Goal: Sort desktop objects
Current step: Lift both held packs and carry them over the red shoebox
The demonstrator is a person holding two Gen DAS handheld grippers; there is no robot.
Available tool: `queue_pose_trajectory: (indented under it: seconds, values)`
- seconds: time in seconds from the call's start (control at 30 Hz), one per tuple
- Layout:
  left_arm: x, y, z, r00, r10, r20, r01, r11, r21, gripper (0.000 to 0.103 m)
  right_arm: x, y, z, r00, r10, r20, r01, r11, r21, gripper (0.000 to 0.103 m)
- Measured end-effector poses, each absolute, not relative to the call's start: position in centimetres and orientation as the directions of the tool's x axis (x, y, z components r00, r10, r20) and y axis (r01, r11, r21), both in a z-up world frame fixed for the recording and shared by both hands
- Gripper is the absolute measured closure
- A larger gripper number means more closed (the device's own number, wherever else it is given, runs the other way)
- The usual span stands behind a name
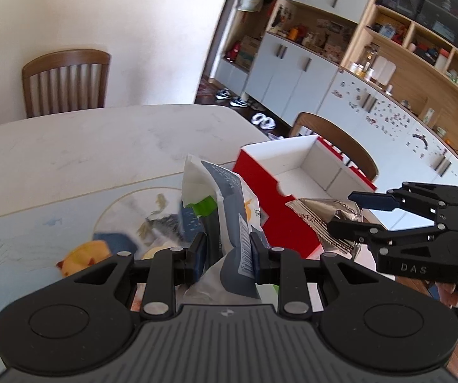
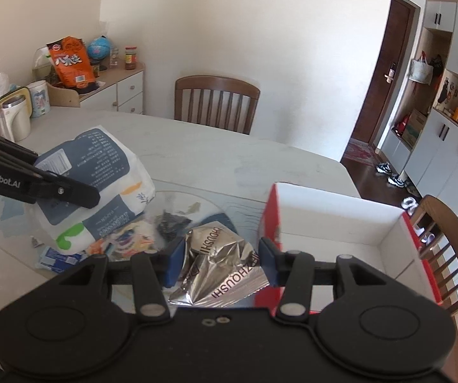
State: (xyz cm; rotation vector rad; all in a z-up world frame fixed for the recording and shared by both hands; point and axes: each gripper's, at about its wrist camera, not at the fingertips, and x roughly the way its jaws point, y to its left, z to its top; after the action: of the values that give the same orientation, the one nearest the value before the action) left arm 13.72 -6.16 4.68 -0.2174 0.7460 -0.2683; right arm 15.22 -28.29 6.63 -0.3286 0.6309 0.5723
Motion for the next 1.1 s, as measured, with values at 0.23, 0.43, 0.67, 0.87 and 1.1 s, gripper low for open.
queue_pose_trajectory:
  seconds: [0.23, 0.43, 0.67, 0.87, 1.1]
  values:
    - [16.4, -8.7, 5.3, 0.685, -0.363, -0.632, 0.228, 0.930, -0.287, 0.076, 17.5, -31.6, 6.9, 0.671, 0.369, -0.643, -0.555, 0.825, -0.106, 0.054]
    - [18.8, -11.7, 5.6, 0.672, -0.391, -0.628, 0.278, 0.920, -0.276, 0.077, 19.5, -34.2, 6.7, 0.682, 0.347, -0.644, -0.530, 0.841, -0.108, 0.054]
    - [22.0, -15.3, 5.7, 0.661, -0.404, -0.633, 0.311, 0.914, -0.259, 0.077, 21.7, -36.8, 6.1, 0.688, 0.334, -0.644, -0.522, 0.844, -0.120, 0.054]
    - [24.5, -18.2, 5.3, 0.648, -0.402, -0.647, 0.326, 0.914, -0.242, 0.077, 23.6, -38.7, 5.3, 0.685, 0.327, -0.651, -0.525, 0.841, -0.130, 0.054]
    - [27.4, -20.7, 4.5, 0.632, -0.393, -0.668, 0.333, 0.916, -0.223, 0.076, 26.1, -40.4, 4.5, 0.690, 0.314, -0.653, -0.520, 0.842, -0.145, 0.054]
